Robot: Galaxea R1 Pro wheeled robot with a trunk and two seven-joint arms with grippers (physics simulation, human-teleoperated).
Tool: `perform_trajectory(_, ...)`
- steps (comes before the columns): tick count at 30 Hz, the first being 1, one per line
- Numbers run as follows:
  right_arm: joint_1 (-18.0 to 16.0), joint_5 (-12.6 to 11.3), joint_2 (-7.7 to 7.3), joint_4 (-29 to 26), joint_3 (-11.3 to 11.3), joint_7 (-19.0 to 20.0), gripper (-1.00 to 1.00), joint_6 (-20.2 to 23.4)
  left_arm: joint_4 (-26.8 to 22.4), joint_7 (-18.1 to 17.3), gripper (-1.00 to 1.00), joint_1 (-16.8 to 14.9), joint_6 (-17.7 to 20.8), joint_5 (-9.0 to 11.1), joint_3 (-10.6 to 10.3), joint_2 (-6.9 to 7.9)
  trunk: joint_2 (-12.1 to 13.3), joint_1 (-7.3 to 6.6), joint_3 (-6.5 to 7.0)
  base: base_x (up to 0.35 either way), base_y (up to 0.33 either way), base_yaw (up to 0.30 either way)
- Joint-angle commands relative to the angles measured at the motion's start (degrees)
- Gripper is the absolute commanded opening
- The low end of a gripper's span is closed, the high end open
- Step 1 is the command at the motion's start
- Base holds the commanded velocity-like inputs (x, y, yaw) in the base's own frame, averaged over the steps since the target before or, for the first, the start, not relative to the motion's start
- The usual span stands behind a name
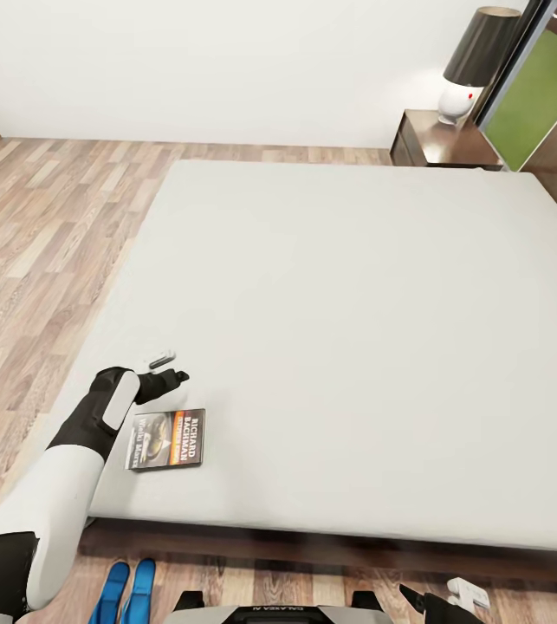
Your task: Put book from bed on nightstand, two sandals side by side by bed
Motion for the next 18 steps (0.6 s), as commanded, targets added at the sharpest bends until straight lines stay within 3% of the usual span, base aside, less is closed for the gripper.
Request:
perform_trajectory(1,0.0,0.4,0.00,0.1,-0.5,0.3,1.00,-0.2,-0.1,0.5,1.00,0.0,0.2,0.6,0.0,0.01,0.0,0.00,-0.03,0.000,0.000,0.000)
perform_trajectory(18,0.0,0.4,-0.02,0.1,-0.5,0.3,1.00,-0.2,-0.1,0.4,1.00,0.1,0.2,0.6,0.1,0.01,0.0,0.00,-0.03,0.000,0.000,0.000)
